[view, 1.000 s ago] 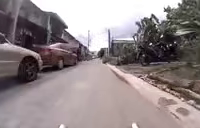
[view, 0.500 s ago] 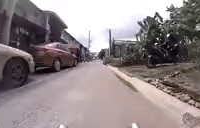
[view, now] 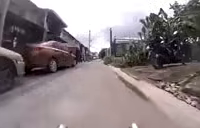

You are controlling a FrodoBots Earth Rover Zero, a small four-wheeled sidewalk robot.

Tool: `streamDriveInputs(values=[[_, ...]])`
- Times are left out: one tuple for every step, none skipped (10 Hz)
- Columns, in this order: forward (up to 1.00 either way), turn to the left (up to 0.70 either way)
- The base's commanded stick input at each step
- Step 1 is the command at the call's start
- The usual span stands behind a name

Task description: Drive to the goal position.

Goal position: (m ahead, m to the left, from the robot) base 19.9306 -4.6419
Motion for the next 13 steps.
streamDriveInputs(values=[[1.00,0.02],[1.00,0.02],[1.00,0.02],[1.00,0.02],[1.00,0.02],[1.00,0.02],[1.00,0.02],[1.00,0.02],[1.00,0.02],[1.00,0.02],[1.00,-0.13],[1.00,-0.34],[1.00,-0.23]])
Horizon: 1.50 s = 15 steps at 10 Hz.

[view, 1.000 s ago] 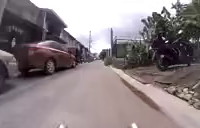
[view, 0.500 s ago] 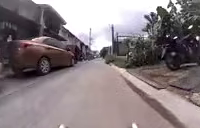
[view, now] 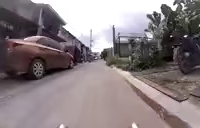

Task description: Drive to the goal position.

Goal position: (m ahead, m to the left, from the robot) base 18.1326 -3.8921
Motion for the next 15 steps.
streamDriveInputs(values=[[1.00,-0.05],[1.00,0.02],[1.00,0.02],[1.00,0.02],[1.00,0.02],[1.00,0.02],[1.00,0.02],[1.00,0.02],[1.00,0.02],[1.00,0.02],[1.00,0.02],[1.00,0.02],[1.00,0.02],[1.00,0.02],[1.00,0.02]])
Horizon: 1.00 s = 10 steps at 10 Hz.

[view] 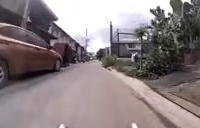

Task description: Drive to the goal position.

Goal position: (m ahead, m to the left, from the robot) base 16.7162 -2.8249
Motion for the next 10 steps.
streamDriveInputs(values=[[1.00,0.02],[1.00,0.02],[1.00,0.02],[1.00,0.02],[1.00,0.02],[1.00,0.02],[1.00,0.02],[1.00,0.02],[1.00,0.02],[1.00,0.02]])
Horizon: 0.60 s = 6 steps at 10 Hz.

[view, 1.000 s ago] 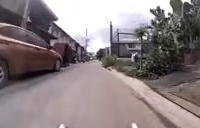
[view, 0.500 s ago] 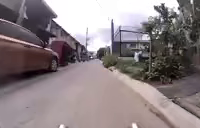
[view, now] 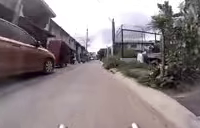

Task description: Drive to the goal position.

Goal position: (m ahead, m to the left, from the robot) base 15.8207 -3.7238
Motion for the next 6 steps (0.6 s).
streamDriveInputs(values=[[1.00,0.02],[1.00,0.02],[1.00,0.02],[1.00,0.02],[1.00,0.02],[1.00,0.02]])
